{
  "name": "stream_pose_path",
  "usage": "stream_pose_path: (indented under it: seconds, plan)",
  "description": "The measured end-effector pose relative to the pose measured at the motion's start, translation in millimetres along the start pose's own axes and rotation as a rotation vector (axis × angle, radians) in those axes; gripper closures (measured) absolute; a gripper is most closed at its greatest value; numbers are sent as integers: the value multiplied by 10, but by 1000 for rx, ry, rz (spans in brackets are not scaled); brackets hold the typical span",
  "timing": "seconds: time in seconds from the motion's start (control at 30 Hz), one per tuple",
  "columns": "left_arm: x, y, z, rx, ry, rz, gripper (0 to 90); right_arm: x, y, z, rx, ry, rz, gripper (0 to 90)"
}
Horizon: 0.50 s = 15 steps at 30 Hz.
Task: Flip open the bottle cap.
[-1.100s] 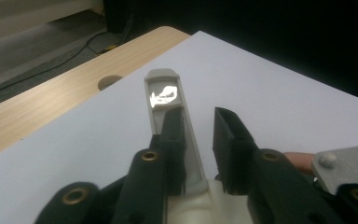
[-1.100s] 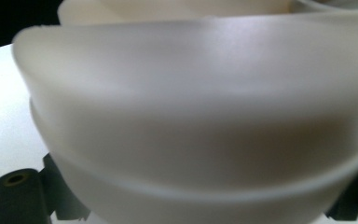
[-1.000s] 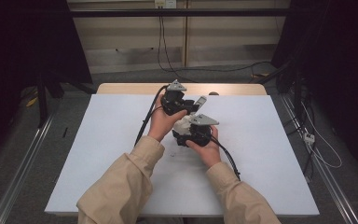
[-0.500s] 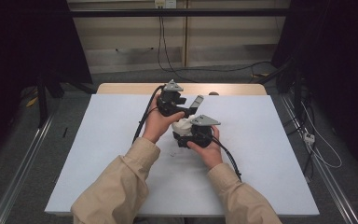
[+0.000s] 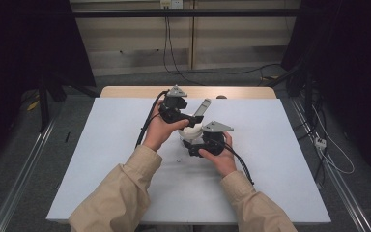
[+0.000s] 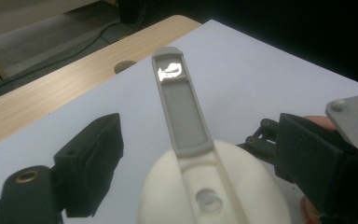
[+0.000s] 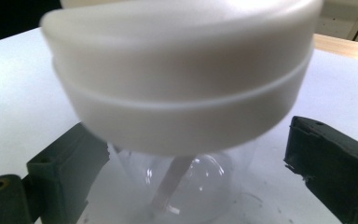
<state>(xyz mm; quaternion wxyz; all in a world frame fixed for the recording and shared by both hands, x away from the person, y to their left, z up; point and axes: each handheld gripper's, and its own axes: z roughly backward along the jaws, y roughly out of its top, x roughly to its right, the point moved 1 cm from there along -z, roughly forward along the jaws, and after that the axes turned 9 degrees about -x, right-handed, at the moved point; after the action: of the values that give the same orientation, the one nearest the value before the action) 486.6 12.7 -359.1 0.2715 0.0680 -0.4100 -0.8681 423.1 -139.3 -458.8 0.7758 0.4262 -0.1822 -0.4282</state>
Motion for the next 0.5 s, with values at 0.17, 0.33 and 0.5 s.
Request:
stream_pose_path:
  seconds: [0.17,0.33,0.5]
  plan:
    - [13,-34,55,3,-13,0,104,11,-23,80,-7,5,4,59]
    - [29,-119,123,11,-30,3,90,8,-48,166,-10,10,23,59]
    - [13,-257,221,7,-30,-3,90,-3,-97,272,-6,32,25,63]
